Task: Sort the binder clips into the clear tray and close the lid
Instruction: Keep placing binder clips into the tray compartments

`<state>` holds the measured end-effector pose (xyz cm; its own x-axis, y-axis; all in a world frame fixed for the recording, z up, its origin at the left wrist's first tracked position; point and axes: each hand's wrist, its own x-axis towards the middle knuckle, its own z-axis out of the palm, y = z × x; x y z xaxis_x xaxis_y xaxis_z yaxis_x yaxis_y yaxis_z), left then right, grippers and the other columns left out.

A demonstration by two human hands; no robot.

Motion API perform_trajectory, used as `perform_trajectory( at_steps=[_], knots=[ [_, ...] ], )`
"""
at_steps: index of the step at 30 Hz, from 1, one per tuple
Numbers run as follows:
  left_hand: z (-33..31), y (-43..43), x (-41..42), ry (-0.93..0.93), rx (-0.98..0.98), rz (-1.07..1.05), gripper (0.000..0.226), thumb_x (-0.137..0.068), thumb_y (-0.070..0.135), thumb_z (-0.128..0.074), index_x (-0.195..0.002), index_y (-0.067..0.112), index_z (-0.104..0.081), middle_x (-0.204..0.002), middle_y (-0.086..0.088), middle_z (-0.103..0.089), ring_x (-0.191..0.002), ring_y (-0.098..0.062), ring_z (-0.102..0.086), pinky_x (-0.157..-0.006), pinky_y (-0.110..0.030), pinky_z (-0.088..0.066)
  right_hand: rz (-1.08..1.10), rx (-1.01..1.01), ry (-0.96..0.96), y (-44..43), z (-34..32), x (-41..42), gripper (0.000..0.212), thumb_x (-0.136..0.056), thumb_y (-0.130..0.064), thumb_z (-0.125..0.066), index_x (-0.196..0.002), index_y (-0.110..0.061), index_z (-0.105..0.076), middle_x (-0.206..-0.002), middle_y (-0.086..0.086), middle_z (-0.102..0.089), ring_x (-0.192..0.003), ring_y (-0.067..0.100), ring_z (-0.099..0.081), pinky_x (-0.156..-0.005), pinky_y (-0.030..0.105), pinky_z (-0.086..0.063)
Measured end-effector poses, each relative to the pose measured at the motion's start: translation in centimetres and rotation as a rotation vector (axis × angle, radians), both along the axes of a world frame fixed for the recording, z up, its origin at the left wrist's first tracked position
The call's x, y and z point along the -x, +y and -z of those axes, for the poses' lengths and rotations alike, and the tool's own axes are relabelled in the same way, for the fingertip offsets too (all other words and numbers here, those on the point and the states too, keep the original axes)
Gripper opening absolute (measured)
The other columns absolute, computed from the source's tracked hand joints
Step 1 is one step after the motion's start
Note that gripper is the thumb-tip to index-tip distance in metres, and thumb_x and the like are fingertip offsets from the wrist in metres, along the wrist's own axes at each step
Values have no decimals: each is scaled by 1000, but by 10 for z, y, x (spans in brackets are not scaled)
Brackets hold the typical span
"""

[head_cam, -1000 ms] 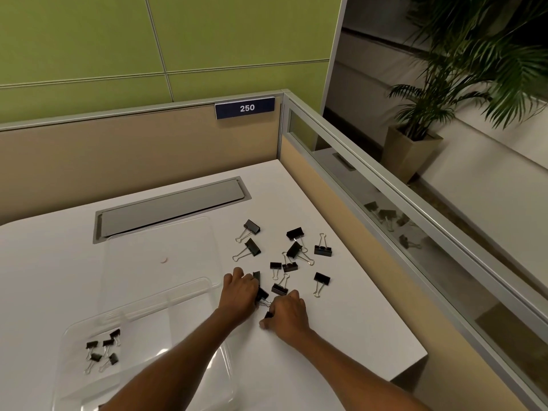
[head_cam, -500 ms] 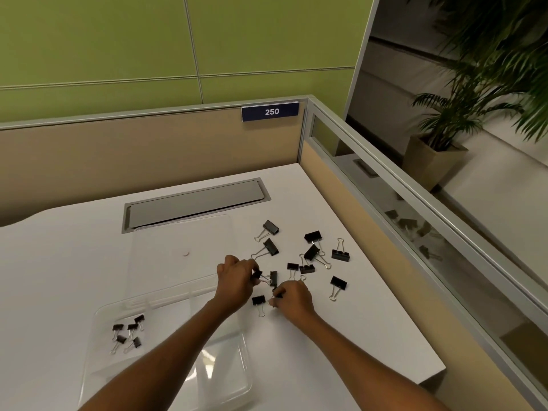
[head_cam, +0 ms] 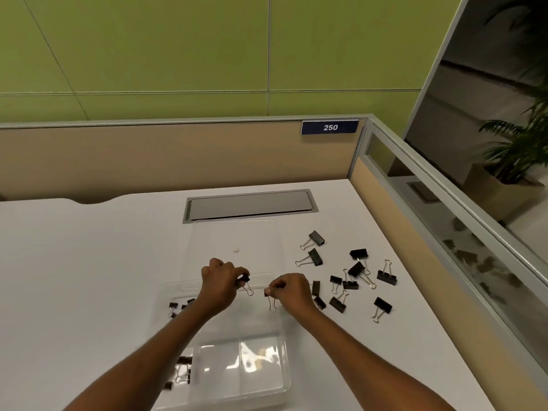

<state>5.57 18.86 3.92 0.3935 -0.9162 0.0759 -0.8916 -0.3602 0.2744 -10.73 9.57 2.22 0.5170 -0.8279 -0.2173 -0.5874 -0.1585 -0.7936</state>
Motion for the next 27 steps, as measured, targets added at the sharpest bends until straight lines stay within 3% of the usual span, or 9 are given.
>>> perform_trajectory(
  at_steps=[4,7,10,14,19,23,27],
  knots=[
    [2,21,-16,-32,-38,-20,19,-91,33,-55,-108,35,-64,-92,1,-63,-103,-29,-41,-70,-34,-19,-56,15,10,12,-2,-23,28,-72,-32,-77,-49,-34,-62,-66,-9,-69,-89,22,-62,-73,32,-53],
    [4,33,-24,-42,-59,-39,17,-90,32,-57,-105,34,-65,-92,2,-63,-102,-28,-41,-70,-34,-19,-98,25,23,19,1,-39,27,-75,-32,-75,-51,-28,-62,-67,-6,-68,-85,22,-61,-67,28,-49],
    [6,43,-30,-37,-107,-53,14,-89,31,-58,-100,32,-67,-91,4,-64,-104,-27,-40,-72,-34,-21,-149,81,57,28,1,-51,21,-77,-37,-72,-58,-29,-66,-78,3,-66,-86,16,-56,-66,30,-48],
    [9,48,-35,-35,-159,-56,20,-83,35,-64,-102,27,-68,-90,7,-69,-107,-21,-38,-74,-33,-20,-216,185,88,39,0,-62,10,-80,-35,-71,-82,-26,-73,-95,3,-53,-87,16,-56,-72,25,-46],
    [16,50,-33,-50,-163,-19,22,-81,37,-66,-99,25,-69,-89,7,-68,-109,-19,-39,-76,-34,-24,-291,338,97,47,1,-71,18,-82,-36,-69,-92,-22,-75,-86,1,-56,-98,17,-44,-81,27,-45],
    [15,50,-30,-65,-133,-55,26,-84,22,-63,-109,25,-66,-101,4,-68,-116,-20,-38,-82,-34,-25,-315,491,137,48,3,-76,19,-82,-36,-69,-92,-22,-76,-83,-1,-64,-97,21,-40,-79,29,-40],
    [13,52,-33,-61,-49,-94,26,-83,9,-62,-104,23,-68,-95,3,-71,-111,-23,-43,-75,-33,-20,-325,525,171,49,5,-79,19,-83,-38,-66,-92,-24,-75,-90,-1,-61,-100,22,-38,-82,30,-34]
  ],
)
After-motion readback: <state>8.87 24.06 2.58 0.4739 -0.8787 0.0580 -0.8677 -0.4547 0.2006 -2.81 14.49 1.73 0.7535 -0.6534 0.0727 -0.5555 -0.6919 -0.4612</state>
